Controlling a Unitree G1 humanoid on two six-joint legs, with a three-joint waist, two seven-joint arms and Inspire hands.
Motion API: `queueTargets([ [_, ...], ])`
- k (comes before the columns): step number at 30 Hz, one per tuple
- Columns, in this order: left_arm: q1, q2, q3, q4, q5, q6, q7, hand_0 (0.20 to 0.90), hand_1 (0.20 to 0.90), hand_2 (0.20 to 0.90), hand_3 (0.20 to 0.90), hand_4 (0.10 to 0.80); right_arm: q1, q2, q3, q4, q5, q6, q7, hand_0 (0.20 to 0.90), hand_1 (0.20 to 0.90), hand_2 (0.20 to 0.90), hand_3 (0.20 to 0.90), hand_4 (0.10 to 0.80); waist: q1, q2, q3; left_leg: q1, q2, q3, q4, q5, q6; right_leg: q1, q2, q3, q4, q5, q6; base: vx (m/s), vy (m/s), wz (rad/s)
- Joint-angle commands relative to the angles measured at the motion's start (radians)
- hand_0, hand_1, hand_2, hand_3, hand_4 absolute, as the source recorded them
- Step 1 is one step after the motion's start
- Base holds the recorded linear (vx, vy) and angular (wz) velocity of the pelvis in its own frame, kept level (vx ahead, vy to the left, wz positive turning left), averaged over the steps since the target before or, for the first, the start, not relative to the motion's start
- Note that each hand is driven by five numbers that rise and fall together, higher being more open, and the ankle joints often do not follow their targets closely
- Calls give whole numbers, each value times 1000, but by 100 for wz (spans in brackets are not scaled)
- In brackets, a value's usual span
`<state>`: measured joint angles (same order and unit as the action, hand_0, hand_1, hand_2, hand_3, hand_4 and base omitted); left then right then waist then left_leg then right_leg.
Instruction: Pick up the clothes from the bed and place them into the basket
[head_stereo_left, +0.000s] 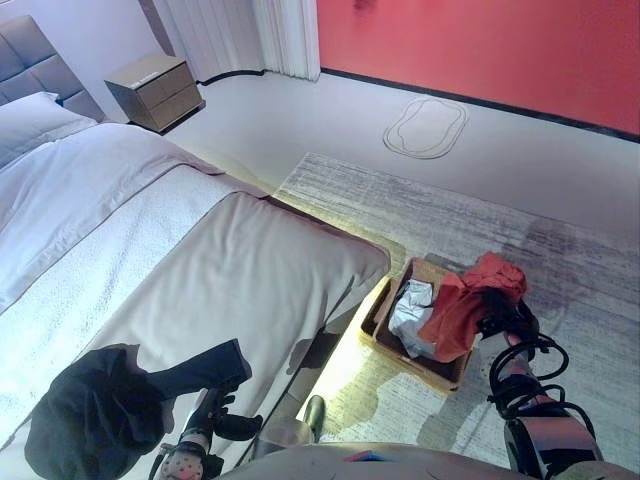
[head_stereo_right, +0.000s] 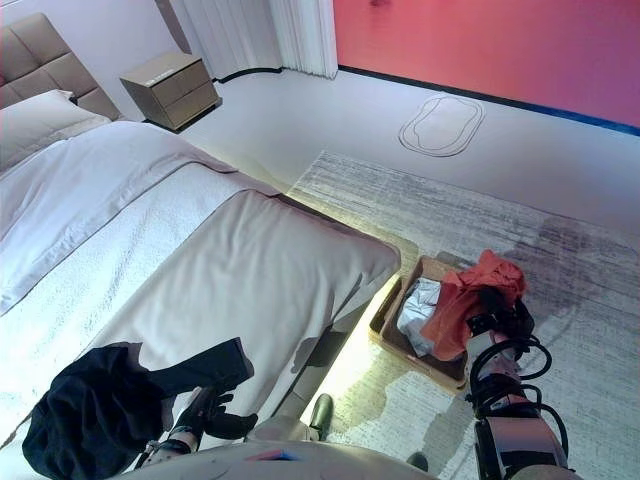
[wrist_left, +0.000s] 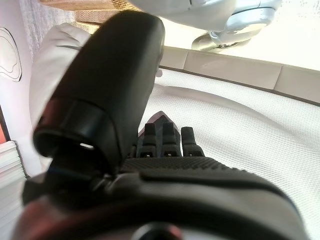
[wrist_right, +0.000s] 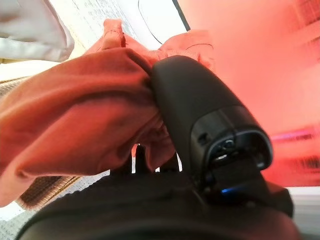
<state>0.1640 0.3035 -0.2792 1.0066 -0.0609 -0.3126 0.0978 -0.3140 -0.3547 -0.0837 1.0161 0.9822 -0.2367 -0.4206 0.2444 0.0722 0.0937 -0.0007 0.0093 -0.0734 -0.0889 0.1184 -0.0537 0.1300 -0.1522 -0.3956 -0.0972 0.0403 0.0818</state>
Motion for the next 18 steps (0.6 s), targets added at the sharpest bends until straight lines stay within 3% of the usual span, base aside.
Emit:
queueTargets([
  [1, -62, 20, -59, 22, -27, -74, 1, 900, 900, 900, 900, 800, -135, -121, -4, -58, -76, -57, 8, 900, 900, 900, 900, 800, 33, 3, -10, 5, -17, -28, 2, -63, -18, 7, -24, -62, 76, -42, 11, 14, 30, 0],
  [18, -64, 15, -55, 39, -49, -69, -11, 900, 900, 900, 900, 800, -124, -115, 5, -18, -53, -4, 113, 900, 900, 900, 900, 800, 26, -4, -10, 15, -10, -15, 2, -70, -20, 13, -22, -61, 79, -50, 8, 0, 0, 0],
])
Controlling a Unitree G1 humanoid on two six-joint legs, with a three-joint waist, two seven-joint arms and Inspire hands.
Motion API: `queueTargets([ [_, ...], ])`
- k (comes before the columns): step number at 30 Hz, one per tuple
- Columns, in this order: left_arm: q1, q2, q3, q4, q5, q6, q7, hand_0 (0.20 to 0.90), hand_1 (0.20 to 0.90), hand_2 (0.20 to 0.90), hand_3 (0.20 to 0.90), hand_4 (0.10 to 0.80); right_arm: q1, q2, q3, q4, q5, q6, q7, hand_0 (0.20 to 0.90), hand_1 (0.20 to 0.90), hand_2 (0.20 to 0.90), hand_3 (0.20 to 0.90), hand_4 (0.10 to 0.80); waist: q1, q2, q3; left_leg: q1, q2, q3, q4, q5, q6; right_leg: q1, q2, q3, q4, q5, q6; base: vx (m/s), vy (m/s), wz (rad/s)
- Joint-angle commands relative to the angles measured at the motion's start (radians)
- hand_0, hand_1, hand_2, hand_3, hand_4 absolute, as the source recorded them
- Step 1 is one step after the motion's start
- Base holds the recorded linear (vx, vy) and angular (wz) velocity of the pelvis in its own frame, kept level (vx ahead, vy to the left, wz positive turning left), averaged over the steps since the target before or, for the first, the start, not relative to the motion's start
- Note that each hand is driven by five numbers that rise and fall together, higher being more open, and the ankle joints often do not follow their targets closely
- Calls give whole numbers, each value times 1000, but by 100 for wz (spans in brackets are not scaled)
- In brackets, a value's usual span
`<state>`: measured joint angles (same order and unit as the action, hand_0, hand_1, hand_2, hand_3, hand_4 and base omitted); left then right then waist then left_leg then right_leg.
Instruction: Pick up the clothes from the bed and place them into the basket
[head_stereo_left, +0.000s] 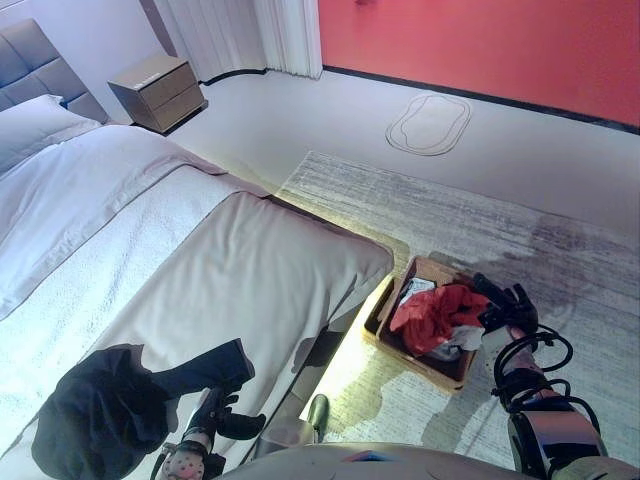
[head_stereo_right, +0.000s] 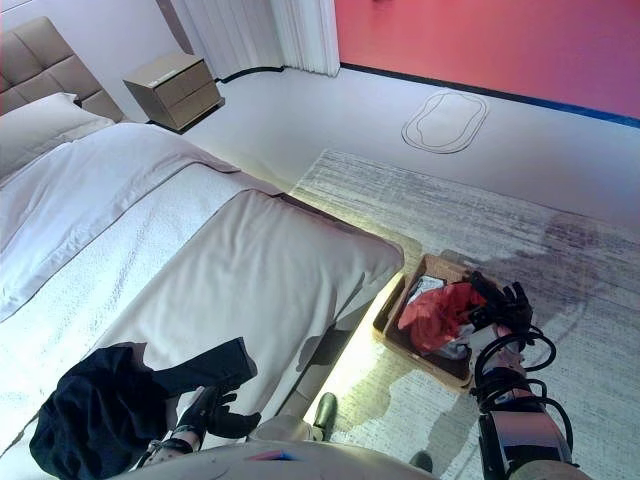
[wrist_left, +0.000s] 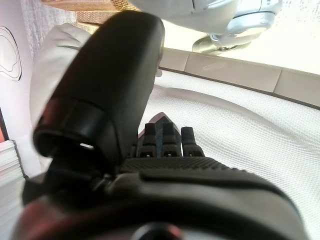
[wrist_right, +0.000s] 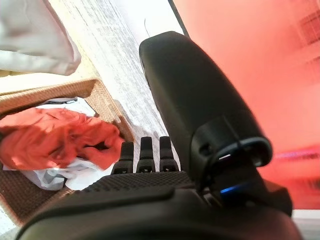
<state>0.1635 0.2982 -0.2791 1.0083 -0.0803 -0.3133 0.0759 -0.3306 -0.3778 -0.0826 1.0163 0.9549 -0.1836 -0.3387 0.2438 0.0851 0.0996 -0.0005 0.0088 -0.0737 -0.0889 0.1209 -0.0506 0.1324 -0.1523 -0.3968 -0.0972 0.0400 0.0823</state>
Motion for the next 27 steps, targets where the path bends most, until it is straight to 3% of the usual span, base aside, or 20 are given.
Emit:
queueTargets([
  [1, -65, 21, -55, 37, -28, -67, 10, 900, 900, 900, 900, 800, -106, -91, 3, -14, -24, -58, 33, 900, 900, 900, 900, 800, 26, -17, -15, 15, -9, -15, 2, -72, -23, 10, -21, -60, 79, -49, 8, 0, 0, 0],
  [14, -75, 23, -58, 29, -48, -72, 20, 900, 900, 900, 900, 800, -76, -53, 14, -6, -22, -67, 39, 900, 900, 900, 900, 800, 31, -24, -12, 29, -4, -22, 2, -74, -25, 20, -3, -57, 101, -77, -8, -34, -4, 1],
  [19, -87, 26, -53, 13, -57, -70, 15, 900, 900, 900, 900, 800, -62, -27, 37, -21, -14, -78, 60, 900, 900, 900, 900, 800, 75, -30, 4, 30, 5, -72, 21, -58, -27, 23, 6, -79, 178, -120, -32, -116, -39, 20],
  [24, -117, 47, -20, 19, -66, -69, 2, 900, 900, 900, 900, 800, -89, 10, 101, -48, -18, -86, 56, 900, 900, 900, 900, 800, 171, -44, 41, -22, 18, -137, 69, -23, -58, 44, 30, -130, 186, -132, -57, -107, -152, 41],
  [25, -118, 49, -13, 25, -50, -65, 0, 900, 900, 900, 900, 800, -99, 16, 117, -44, -16, -85, 58, 900, 900, 900, 900, 800, 186, -52, 42, -20, 32, -143, 52, -25, -74, 62, 48, -119, 177, -157, -56, 24, -227, 54],
  [27, -123, 55, 7, 45, -22, -74, 1, 900, 900, 900, 900, 800, -122, 37, 151, -25, -19, -97, 52, 900, 900, 900, 900, 800, 226, -50, 54, -55, 66, -122, 23, 31, -100, 91, 74, -144, 171, -165, -60, 34, -172, 42],
])
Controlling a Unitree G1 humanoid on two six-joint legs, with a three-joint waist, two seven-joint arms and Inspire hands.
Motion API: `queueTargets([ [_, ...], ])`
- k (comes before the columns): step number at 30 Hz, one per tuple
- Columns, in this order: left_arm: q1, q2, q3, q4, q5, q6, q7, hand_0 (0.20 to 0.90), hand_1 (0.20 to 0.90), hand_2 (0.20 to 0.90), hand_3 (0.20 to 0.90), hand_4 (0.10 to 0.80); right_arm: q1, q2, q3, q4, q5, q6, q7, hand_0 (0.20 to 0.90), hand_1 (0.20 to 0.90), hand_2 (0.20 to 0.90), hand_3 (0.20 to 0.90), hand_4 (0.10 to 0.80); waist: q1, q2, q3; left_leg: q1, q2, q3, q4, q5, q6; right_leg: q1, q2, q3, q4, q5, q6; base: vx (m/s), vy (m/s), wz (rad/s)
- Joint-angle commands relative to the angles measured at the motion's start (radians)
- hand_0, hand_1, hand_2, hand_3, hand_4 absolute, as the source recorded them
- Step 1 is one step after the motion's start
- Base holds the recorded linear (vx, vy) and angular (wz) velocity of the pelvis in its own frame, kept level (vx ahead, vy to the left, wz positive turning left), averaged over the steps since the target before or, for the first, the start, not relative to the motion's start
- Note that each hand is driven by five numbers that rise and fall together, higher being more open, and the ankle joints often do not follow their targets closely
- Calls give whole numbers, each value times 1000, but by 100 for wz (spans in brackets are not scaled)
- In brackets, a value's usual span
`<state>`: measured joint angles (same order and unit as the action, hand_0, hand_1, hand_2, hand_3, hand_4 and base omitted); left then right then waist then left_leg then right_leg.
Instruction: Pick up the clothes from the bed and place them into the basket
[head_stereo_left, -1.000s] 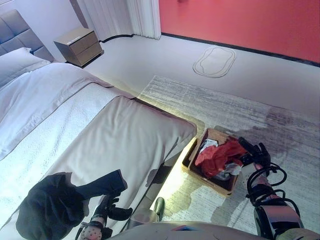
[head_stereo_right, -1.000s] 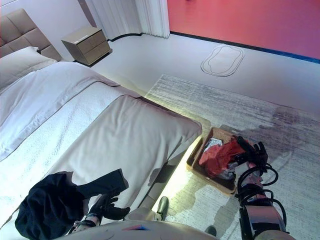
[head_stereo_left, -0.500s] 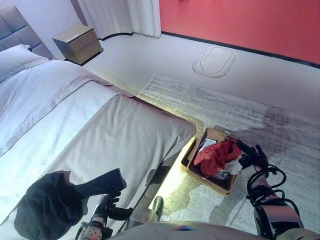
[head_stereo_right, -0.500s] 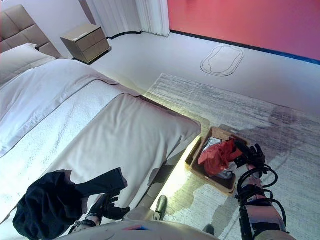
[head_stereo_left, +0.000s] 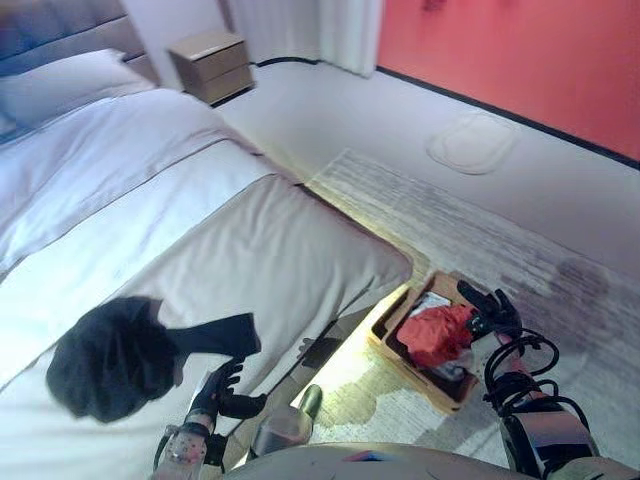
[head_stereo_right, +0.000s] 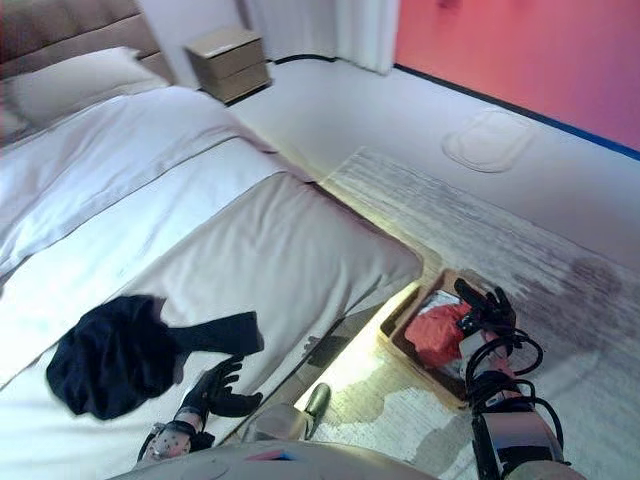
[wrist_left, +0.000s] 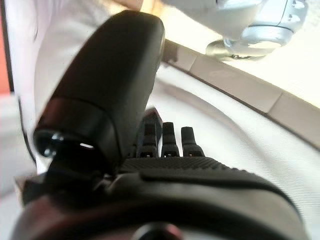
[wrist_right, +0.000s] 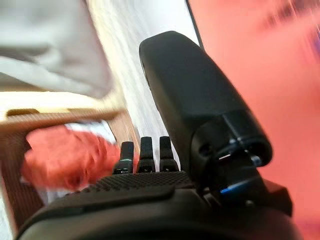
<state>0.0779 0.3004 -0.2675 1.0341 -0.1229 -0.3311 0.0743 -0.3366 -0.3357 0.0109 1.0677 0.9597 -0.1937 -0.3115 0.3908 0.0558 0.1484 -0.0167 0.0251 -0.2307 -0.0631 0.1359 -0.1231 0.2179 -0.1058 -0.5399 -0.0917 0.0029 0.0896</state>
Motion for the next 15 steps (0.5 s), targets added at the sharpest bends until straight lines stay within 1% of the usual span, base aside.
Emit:
queueTargets([
  [1, -40, 55, 10, 24, 35, -61, -9, 900, 900, 900, 900, 800, -115, 4, 67, -77, -25, -98, 13, 900, 900, 900, 900, 800, 81, -21, 8, -53, 68, 81, -5, 32, -36, 18, 35, -22, 158, -125, -65, 2, -71, 36],
  [2, -46, 56, 21, 23, 51, -58, -26, 900, 900, 900, 900, 800, -105, 13, 70, -86, -24, -107, 0, 900, 900, 900, 900, 800, 72, -22, 8, -63, 88, 157, -3, 49, -44, 32, 39, -53, 144, -114, -57, -62, 20, 48],
  [3, -57, 56, 21, 20, 69, -56, -46, 900, 900, 900, 900, 800, -87, 20, 66, -93, -25, -117, -4, 900, 900, 900, 900, 800, 54, -23, 0, -74, 112, 257, -1, 65, -49, 43, 39, -97, 131, -102, -48, -121, 72, 100],
  [5, -71, 54, 3, 14, 82, -51, -63, 900, 900, 900, 900, 800, -56, 12, 48, -98, -44, -124, 13, 900, 900, 900, 900, 800, 5, -27, -15, -92, 151, 438, 52, 74, -50, 44, 32, -173, 108, -78, -40, -193, 127, 167],
  [6, -77, 50, -10, 12, 81, -48, -62, 900, 900, 900, 900, 800, -42, 4, 37, -94, -65, -121, 32, 900, 900, 900, 900, 800, -27, -35, -22, -95, 177, 526, 103, 63, -48, 40, 24, -210, 91, -61, -38, -244, 174, 160],
  [7, -88, 42, -26, 9, 62, -37, -49, 900, 900, 900, 900, 800, -34, -10, 30, -83, -115, -105, 62, 900, 900, 900, 900, 800, -62, -52, -27, -88, 198, 595, 155, 34, -40, 28, 6, -240, 83, -43, -37, -233, 192, 160],
  [8, -101, 31, -34, 6, 44, -25, -36, 900, 900, 900, 900, 800, -33, -28, 29, -73, -181, -85, 96, 900, 900, 900, 900, 800, -94, -74, -27, -77, 206, 637, 230, -15, -22, 12, -19, -259, 85, -27, -36, -194, 215, 140],
  [9, -111, 23, -35, 2, 39, -17, -34, 900, 900, 900, 900, 800, -36, -45, 38, -69, -229, -70, 124, 900, 900, 900, 900, 800, -114, -93, -25, -64, 200, 656, 291, -63, -5, -1, -42, -263, 97, -21, -39, -116, 192, 107],
  [10, -114, 21, -35, -1, 41, -13, -34, 900, 900, 900, 900, 800, -40, -52, 39, -68, -253, -59, 133, 900, 900, 900, 900, 800, -125, -96, -28, -48, 192, 670, 280, -106, 12, -12, -56, -270, 114, -19, -37, -40, 329, 59],
  [11, -123, 17, -40, -8, 44, -1, -34, 900, 900, 900, 900, 800, -46, -67, 45, -76, -306, -29, 150, 900, 900, 900, 900, 800, -153, -84, -44, 4, 177, 718, 189, -129, 26, -28, -80, -281, 153, -23, -22, 5, 272, 45],
  [12, -123, 16, -40, -8, 44, 0, -34, 900, 900, 900, 900, 800, -45, -69, 47, -78, -309, -25, 149, 900, 900, 900, 900, 800, -154, -82, -46, 16, 170, 719, 170, -124, 27, -30, -83, -281, 157, -24, -21, 56, 316, 79],
  [13, -125, 17, -46, -12, 45, 4, -41, 900, 900, 900, 900, 800, -44, -76, 59, -82, -331, -9, 152, 900, 900, 900, 900, 800, -158, -73, -54, 47, 151, 716, 123, -119, 31, -33, -90, -277, 163, -29, -18, 61, 176, 79],
  [14, -124, 16, -50, -11, 52, -7, -44, 900, 900, 900, 900, 800, -40, -78, 71, -88, -364, 10, 154, 900, 900, 900, 900, 800, -154, -67, -62, 59, 134, 699, 99, -118, 36, -33, -99, -269, 171, -31, -12, 85, 222, 75],
  [15, -124, 15, -52, -18, 54, -14, -42, 900, 900, 900, 900, 800, -35, -79, 88, -94, -420, 21, 162, 900, 900, 900, 900, 800, -150, -61, -70, 69, 122, 693, 82, -117, 42, -32, -104, -266, 176, -30, -6, 74, 170, 44],
])
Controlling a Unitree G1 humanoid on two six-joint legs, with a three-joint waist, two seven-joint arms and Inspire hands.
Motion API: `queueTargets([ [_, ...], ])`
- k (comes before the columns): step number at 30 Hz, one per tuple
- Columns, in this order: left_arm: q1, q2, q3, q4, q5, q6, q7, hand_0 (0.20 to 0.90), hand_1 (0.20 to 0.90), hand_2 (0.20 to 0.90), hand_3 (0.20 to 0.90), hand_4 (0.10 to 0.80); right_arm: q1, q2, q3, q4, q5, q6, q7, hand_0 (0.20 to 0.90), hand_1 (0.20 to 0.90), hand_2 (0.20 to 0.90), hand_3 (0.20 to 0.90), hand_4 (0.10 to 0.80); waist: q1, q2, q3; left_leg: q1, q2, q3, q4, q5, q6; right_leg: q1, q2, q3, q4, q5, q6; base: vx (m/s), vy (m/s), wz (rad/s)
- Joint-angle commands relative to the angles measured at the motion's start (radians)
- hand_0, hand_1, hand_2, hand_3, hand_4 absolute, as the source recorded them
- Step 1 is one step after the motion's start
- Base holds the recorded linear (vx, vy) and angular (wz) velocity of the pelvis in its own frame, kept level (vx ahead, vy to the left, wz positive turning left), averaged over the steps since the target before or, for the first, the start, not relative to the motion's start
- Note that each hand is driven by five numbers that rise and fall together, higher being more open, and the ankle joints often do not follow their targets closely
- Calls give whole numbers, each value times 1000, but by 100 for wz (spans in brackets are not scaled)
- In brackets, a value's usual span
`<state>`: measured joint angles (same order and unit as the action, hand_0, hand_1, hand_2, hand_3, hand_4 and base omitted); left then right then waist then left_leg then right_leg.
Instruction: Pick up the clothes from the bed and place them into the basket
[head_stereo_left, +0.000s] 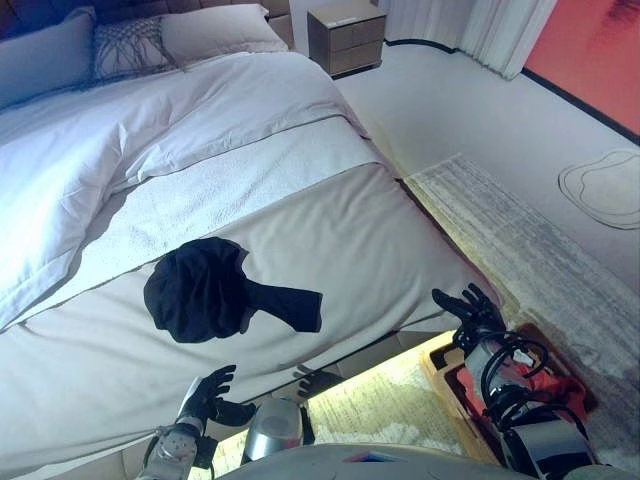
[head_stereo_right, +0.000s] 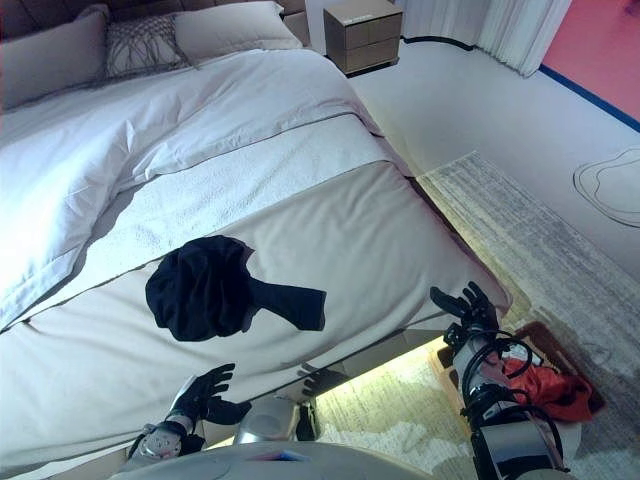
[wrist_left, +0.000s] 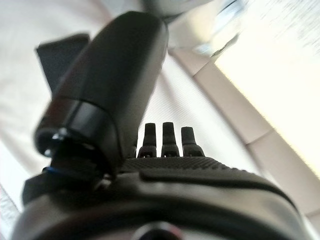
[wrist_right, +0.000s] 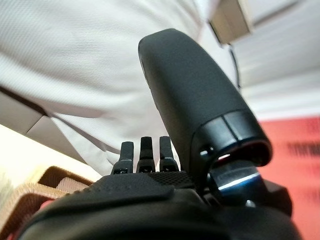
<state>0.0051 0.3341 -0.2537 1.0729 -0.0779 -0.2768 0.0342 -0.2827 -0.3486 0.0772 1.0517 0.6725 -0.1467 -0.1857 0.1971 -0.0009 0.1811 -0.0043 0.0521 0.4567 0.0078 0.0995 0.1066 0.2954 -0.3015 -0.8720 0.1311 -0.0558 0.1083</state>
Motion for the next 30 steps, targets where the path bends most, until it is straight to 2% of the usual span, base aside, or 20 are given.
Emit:
queueTargets([
  [1, -52, -17, -69, -64, 0, -67, 1, 900, 900, 900, 900, 800, -86, -69, 41, -86, -174, -18, 44, 900, 900, 900, 900, 800, 46, 0, -108, 63, 83, -6, -4, -81, -182, -112, 87, 71, -38, 27, -23, 94, 172, 35],
  [4, -70, -5, -76, -68, -42, -59, 11, 900, 900, 900, 900, 800, -90, -83, 117, -114, -339, 13, 91, 900, 900, 900, 900, 800, 48, 7, -119, 88, 19, -58, -54, -99, -147, -137, 35, 107, 57, 42, 2, 102, 193, 41],
  [5, -74, 1, -78, -70, -36, -58, 6, 900, 900, 900, 900, 800, -92, -85, 149, -123, -387, 19, 90, 900, 900, 900, 900, 800, 46, 5, -118, 93, -5, -78, -60, -110, -128, -160, -3, 129, 124, 78, 25, 146, 325, 53],
  [6, -77, 9, -84, -87, -26, -49, 5, 900, 900, 900, 900, 800, -90, -92, 192, -152, -462, 32, 104, 900, 900, 900, 900, 800, 35, 8, -112, 102, -40, -126, -65, -138, -92, -252, -99, 202, 317, 158, 74, 140, 333, 58],
  [7, -80, 16, -90, -94, -31, -40, 9, 900, 900, 900, 900, 800, -84, -97, 218, -168, -494, 29, 99, 900, 900, 900, 900, 800, 25, 10, -105, 104, -52, -148, -66, -152, -73, -314, -134, 263, 412, 171, 86, 97, 260, 79],
  [8, -84, 24, -97, -101, -42, -31, 20, 900, 900, 900, 900, 800, -83, -99, 236, -172, -520, 24, 101, 900, 900, 900, 900, 800, 13, 7, -96, 104, -54, -167, -69, -157, -65, -362, -122, 339, 445, 166, 86, 23, 49, 81],
  [9, -87, 27, -101, -102, -33, -32, 17, 900, 900, 900, 900, 800, -82, -101, 244, -172, -516, 27, 95, 900, 900, 900, 900, 800, 11, 2, -92, 101, -55, -180, -66, -157, -66, -371, -104, 365, 430, 155, 81, -53, -136, 98],
  [10, -96, 33, -113, -102, -29, -33, 20, 900, 900, 900, 900, 800, -81, -105, 259, -174, -503, 31, 87, 900, 900, 900, 900, 800, 5, -4, -81, 76, -44, -204, -49, -135, -69, -372, -47, 388, 352, 143, 42, -43, -243, 117],
  [11, -105, 39, -120, -103, -20, -29, 23, 900, 900, 900, 900, 800, -85, -110, 267, -174, -498, 31, 79, 900, 900, 900, 900, 800, 2, -13, -73, 65, -39, -234, -41, -129, -77, -357, -8, 413, 281, 129, 36, -18, -326, 154],
  [13, -129, 51, -132, -99, -2, -18, 33, 900, 900, 900, 900, 800, -99, -109, 276, -160, -496, 24, 82, 900, 900, 900, 900, 800, -5, -43, -56, 53, -38, -278, -40, -123, -94, -326, 51, 464, 104, 137, 43, 92, -375, 166],
  [14, -152, 63, -142, -95, -16, -3, 41, 900, 900, 900, 900, 800, -113, -110, 275, -141, -497, 14, 85, 900, 900, 900, 900, 800, -12, -60, -47, 53, -34, -305, -49, -120, -105, -302, 112, 499, 6, 110, 41, 113, -370, 157],
  [15, -160, 64, -145, -95, -24, -2, 47, 900, 900, 900, 900, 800, -117, -115, 273, -132, -492, 5, 89, 900, 900, 900, 900, 800, -16, -70, -49, 45, -34, -328, -54, -115, -107, -291, 140, 535, -49, 99, 33, 111, -270, 159],
  [17, -156, 62, -143, -96, -20, -6, 48, 900, 900, 900, 900, 800, -112, -119, 268, -131, -484, 6, 88, 900, 900, 900, 900, 800, -17, -78, -50, 41, -38, -354, -60, -114, -104, -286, 155, 565, -61, 98, 30, 102, -120, 124],
  [19, -125, 53, -130, -106, -12, -5, 64, 900, 900, 900, 900, 800, -85, -119, 257, -130, -513, -8, 78, 900, 900, 900, 900, 800, -11, -82, -53, 40, -43, -404, -72, -105, -103, -261, 179, 598, -65, 74, 15, 160, -129, 139],
  [23, -41, 39, -76, -97, -12, -34, 93, 900, 900, 900, 900, 800, -75, -116, 257, -122, -594, -26, 19, 900, 900, 900, 900, 800, 27, -91, -59, 49, -48, -445, -85, -94, -116, -208, 203, 572, -105, 57, -2, 153, -130, 50],
  [25, -16, 39, -62, -110, -8, -45, 92, 900, 900, 900, 900, 800, -111, -114, 271, -119, -649, 5, -8, 900, 900, 900, 900, 800, 39, -88, -54, 42, -38, -415, -75, -88, -132, -199, 215, 554, -115, 41, -18, 32, -47, 29],
  [26, -22, 43, -67, -117, -10, -46, 94, 900, 900, 900, 900, 800, -137, -116, 278, -117, -663, 20, -14, 900, 900, 900, 900, 800, 43, -87, -45, 15, -29, -382, -49, -80, -143, -200, 213, 541, -110, 37, -23, -94, -37, 20],
  [28, -55, 56, -77, -131, -3, -50, 82, 900, 900, 900, 900, 800, -200, -140, 297, -123, -691, 64, -32, 900, 900, 900, 900, 800, 48, -92, 0, -97, 26, -279, 80, -63, -184, -205, 196, 503, -95, 30, -34, -152, -42, 64],
  [29, -69, 59, -79, -131, 1, -54, 73, 900, 900, 900, 900, 800, -231, -150, 310, -114, -696, 72, -36, 900, 900, 900, 900, 800, 61, -90, 20, -148, 43, -317, 118, -40, -199, -209, 193, 496, -86, 25, -39, -105, -17, 115],
  [30, -69, 59, -78, -131, 1, -54, 73, 900, 900, 900, 900, 800, -231, -150, 311, -114, -696, 72, -36, 900, 900, 900, 900, 800, 60, -91, 18, -150, 43, -318, 119, -40, -199, -211, 193, 495, -86, 25, -40, -3, 65, 103],
])
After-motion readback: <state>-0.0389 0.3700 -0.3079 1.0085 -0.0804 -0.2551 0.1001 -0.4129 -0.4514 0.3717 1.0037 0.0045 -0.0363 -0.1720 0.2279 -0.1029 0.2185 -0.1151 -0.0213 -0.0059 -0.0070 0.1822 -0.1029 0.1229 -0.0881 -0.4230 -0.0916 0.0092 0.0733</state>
